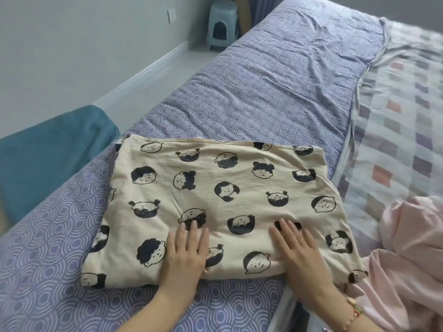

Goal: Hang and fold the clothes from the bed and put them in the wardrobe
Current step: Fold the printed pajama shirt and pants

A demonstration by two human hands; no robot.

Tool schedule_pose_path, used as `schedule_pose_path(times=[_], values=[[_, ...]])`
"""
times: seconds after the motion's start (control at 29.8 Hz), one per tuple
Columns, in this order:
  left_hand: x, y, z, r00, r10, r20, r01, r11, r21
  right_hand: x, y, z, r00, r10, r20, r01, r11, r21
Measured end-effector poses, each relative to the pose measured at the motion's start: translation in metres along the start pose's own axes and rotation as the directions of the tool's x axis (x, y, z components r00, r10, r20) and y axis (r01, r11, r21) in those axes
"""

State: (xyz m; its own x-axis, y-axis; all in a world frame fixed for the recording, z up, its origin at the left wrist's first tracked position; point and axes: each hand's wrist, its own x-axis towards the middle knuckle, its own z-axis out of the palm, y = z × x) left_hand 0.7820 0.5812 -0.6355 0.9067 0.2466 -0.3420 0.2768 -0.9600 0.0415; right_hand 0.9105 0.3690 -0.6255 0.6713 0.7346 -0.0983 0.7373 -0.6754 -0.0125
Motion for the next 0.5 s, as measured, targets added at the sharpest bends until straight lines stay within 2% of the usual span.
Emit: schedule_pose_path(times=[0.13,0.17,0.2,0.27,0.34,0.37,0.44,0.5], values=[[0.001,0.012,-0.039,0.984,-0.177,0.008,0.177,0.984,0.024,-0.002,0.018,-0.028,0.989,0.046,-0.137,-0.040,0.998,0.046],[0.002,0.016,-0.047,0.978,-0.209,-0.025,0.209,0.977,-0.034,0.001,0.022,-0.043,0.986,0.080,-0.144,-0.068,0.994,0.089],[0.004,0.017,-0.059,0.970,-0.242,0.007,0.241,0.964,-0.114,0.009,0.023,-0.056,0.981,0.141,-0.134,-0.120,0.981,0.154],[0.005,0.024,-0.098,0.955,-0.296,-0.032,0.260,0.883,-0.391,0.024,0.026,-0.093,0.948,0.290,-0.135,-0.248,0.933,0.260],[0.013,0.029,-0.137,0.956,-0.288,-0.061,0.150,0.655,-0.740,0.046,0.032,-0.130,0.916,0.366,-0.164,-0.284,0.882,0.376],[0.020,0.032,-0.154,0.960,-0.277,-0.043,0.119,0.538,-0.834,0.053,0.035,-0.154,0.912,0.374,-0.169,-0.267,0.853,0.448],[0.027,0.042,-0.190,0.963,-0.269,0.015,0.101,0.306,-0.947,0.064,0.040,-0.205,0.884,0.403,-0.236,-0.237,0.823,0.516],[0.022,0.052,-0.227,0.991,-0.102,0.085,0.085,-0.001,-0.996,0.065,0.041,-0.261,0.854,0.413,-0.316,-0.219,0.837,0.502]])
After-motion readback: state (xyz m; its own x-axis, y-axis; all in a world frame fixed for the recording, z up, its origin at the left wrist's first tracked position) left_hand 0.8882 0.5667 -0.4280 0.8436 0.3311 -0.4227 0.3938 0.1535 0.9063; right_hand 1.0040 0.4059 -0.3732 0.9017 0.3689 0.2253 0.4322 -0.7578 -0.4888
